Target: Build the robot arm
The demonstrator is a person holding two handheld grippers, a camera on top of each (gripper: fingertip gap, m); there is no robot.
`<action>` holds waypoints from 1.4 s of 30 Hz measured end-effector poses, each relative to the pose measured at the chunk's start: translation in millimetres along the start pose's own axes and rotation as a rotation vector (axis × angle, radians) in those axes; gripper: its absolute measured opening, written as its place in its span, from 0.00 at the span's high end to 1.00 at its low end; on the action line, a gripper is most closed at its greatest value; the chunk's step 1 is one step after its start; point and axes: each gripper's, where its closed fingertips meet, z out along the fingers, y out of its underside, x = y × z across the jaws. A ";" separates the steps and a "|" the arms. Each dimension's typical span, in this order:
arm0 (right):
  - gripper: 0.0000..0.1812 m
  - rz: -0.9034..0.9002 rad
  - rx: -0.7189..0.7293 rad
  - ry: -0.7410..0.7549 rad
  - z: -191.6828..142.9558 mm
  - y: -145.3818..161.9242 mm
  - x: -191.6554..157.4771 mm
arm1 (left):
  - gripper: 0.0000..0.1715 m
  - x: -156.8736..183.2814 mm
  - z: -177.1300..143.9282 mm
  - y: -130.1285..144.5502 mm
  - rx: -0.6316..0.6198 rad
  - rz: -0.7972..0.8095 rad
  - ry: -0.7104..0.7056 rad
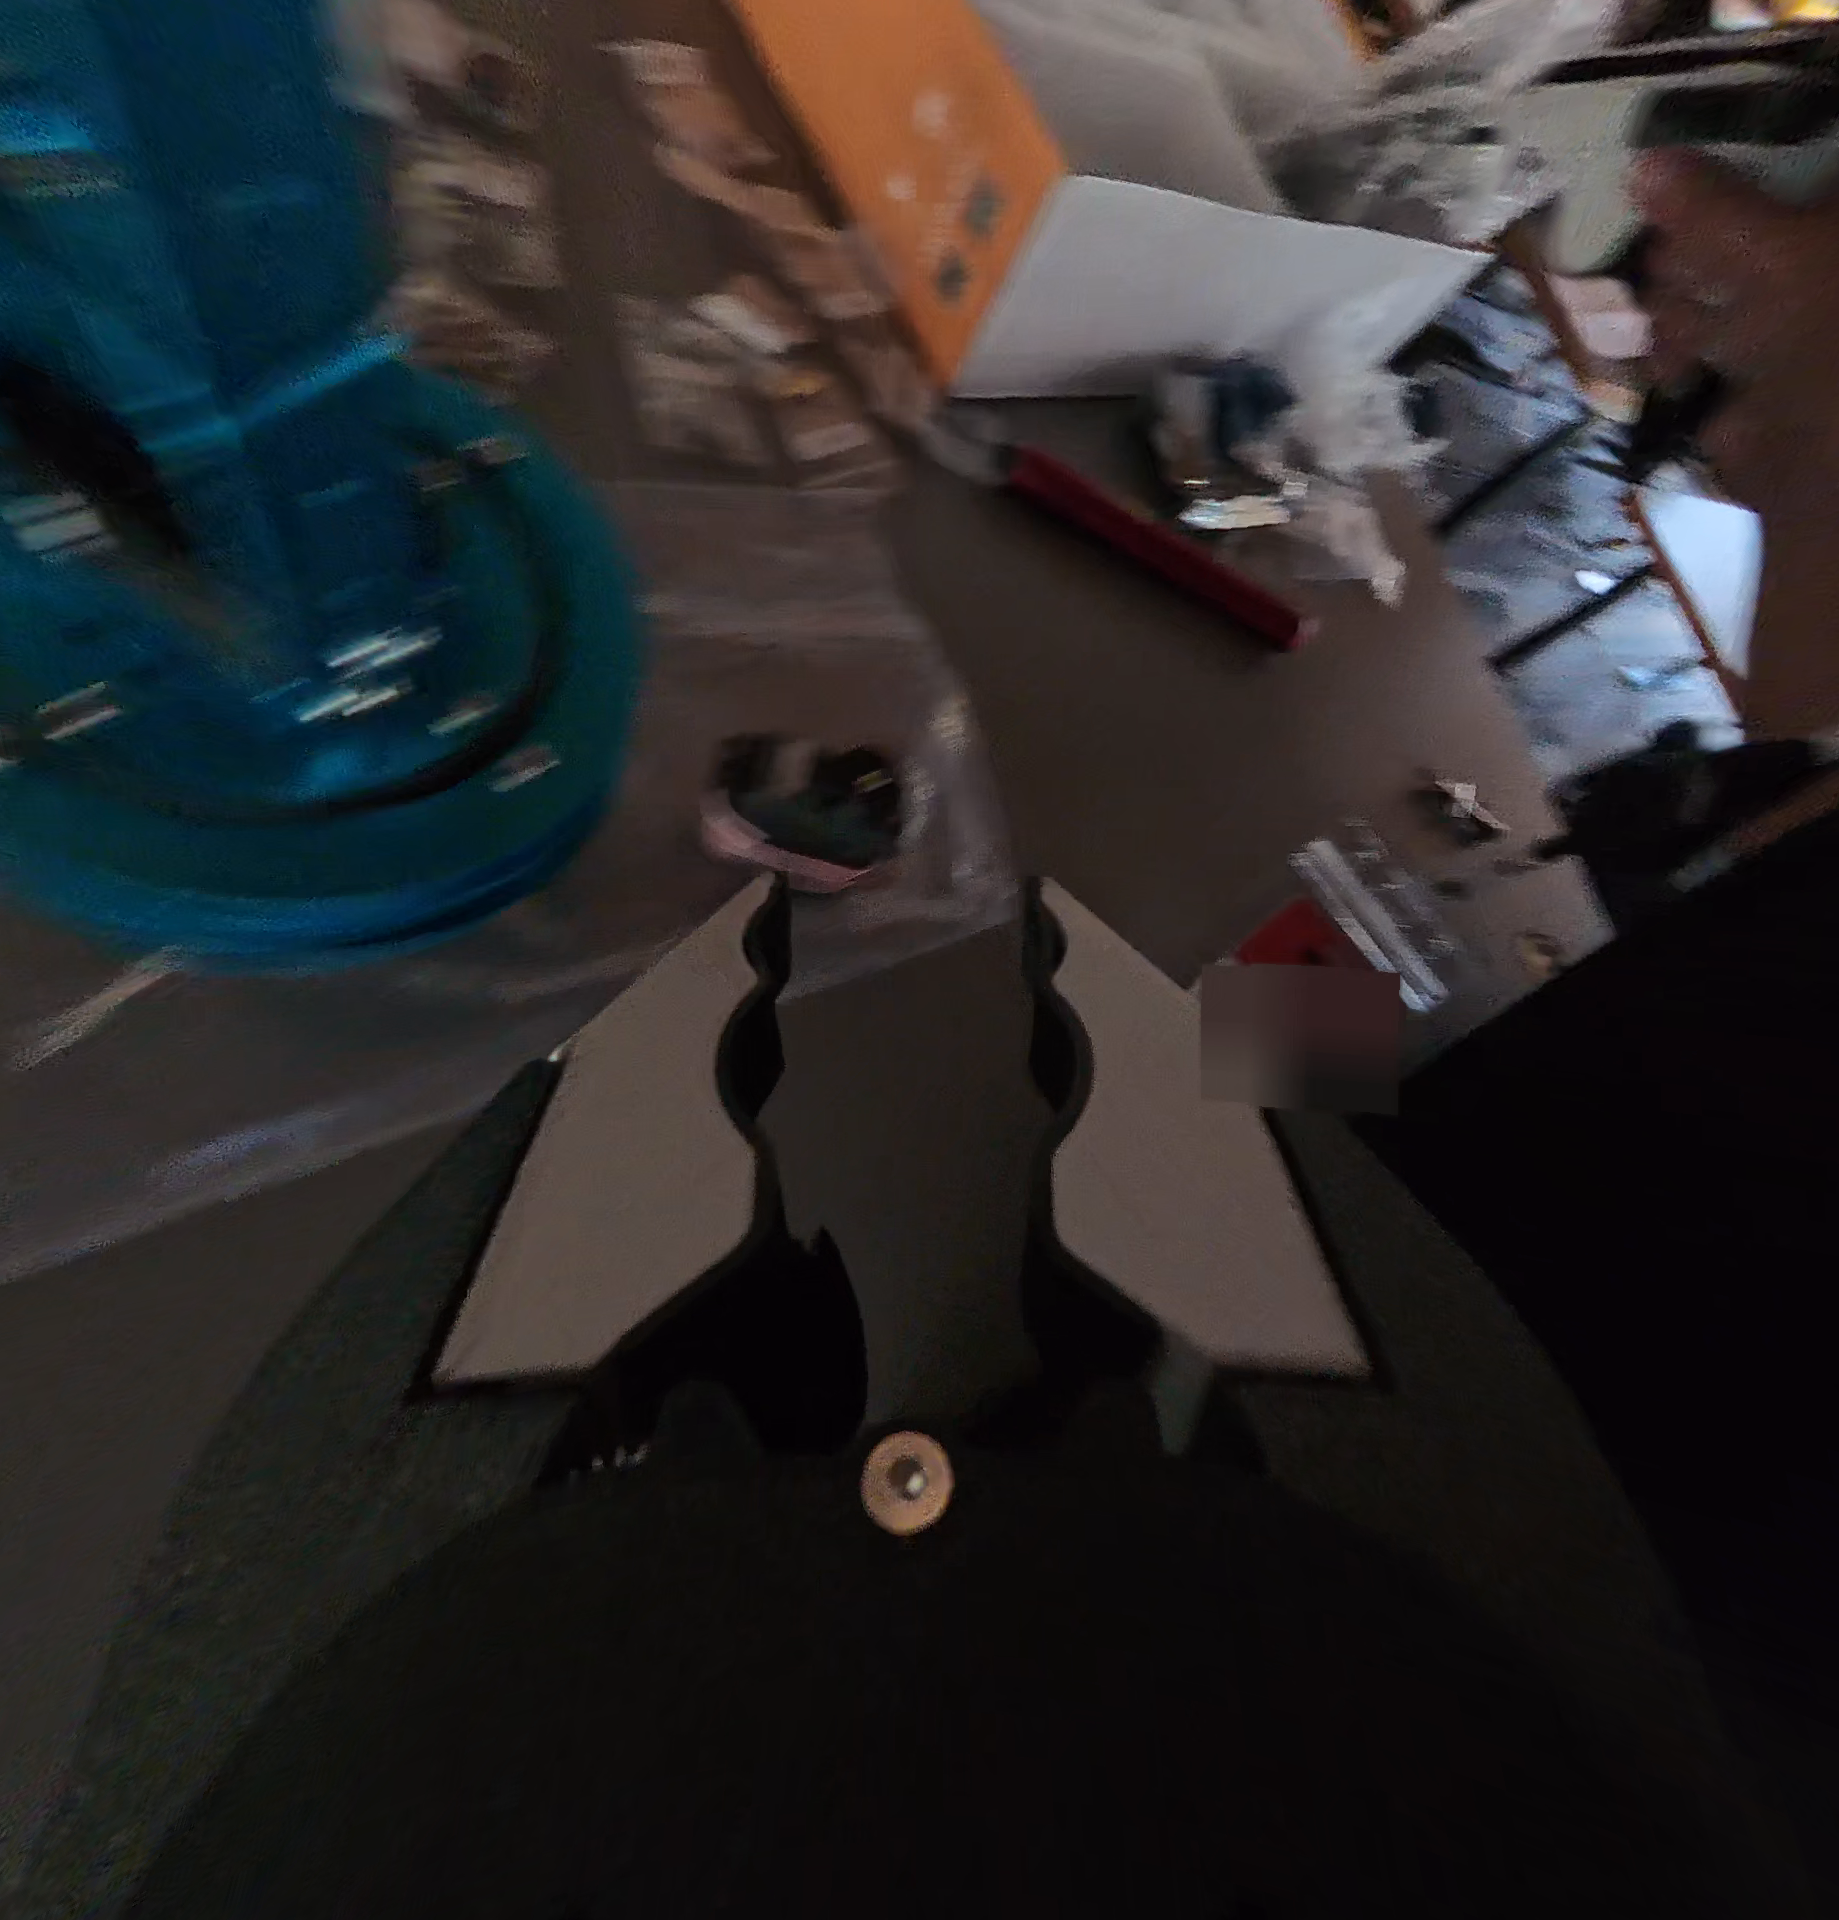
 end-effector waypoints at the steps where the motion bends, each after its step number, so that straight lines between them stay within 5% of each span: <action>1: 0.91 -0.030 -0.022 0.011 5.1 2.6 1.4 | 0.74 16.4 15.6 -5.8 -0.028 0.017 0.052; 2: 0.97 -0.069 -0.032 0.037 7.2 2.7 6.4 | 0.74 29.9 31.5 -13.0 -0.056 0.045 0.086; 11: 0.99 -0.195 0.006 -0.106 9.1 -78.6 47.1 | 0.73 141.7 154.5 -96.3 -0.100 0.349 0.375; 19: 0.99 -0.211 0.138 -0.160 -8.0 -115.3 48.3 | 0.74 156.5 201.1 -139.9 -0.018 0.477 0.315; 22: 0.99 -0.221 0.108 -0.242 -5.1 -94.1 32.3 | 0.74 149.5 217.0 -166.8 0.041 0.538 0.228; 27: 0.99 -0.194 -0.091 -0.327 14.3 -15.0 12.0 | 0.73 122.4 246.5 -228.2 0.097 0.650 0.008; 32: 0.88 -0.084 -0.070 -0.354 -2.3 -7.5 10.6 | 0.73 114.3 261.4 -271.1 0.164 0.559 0.030; 36: 0.83 -0.041 0.098 -0.342 -27.0 -53.6 24.1 | 0.72 79.5 276.0 -262.4 0.111 0.512 -0.018; 42: 0.68 -0.094 0.301 -0.424 -21.8 -145.3 28.0 | 0.73 51.5 291.7 -219.3 -0.014 0.466 -0.043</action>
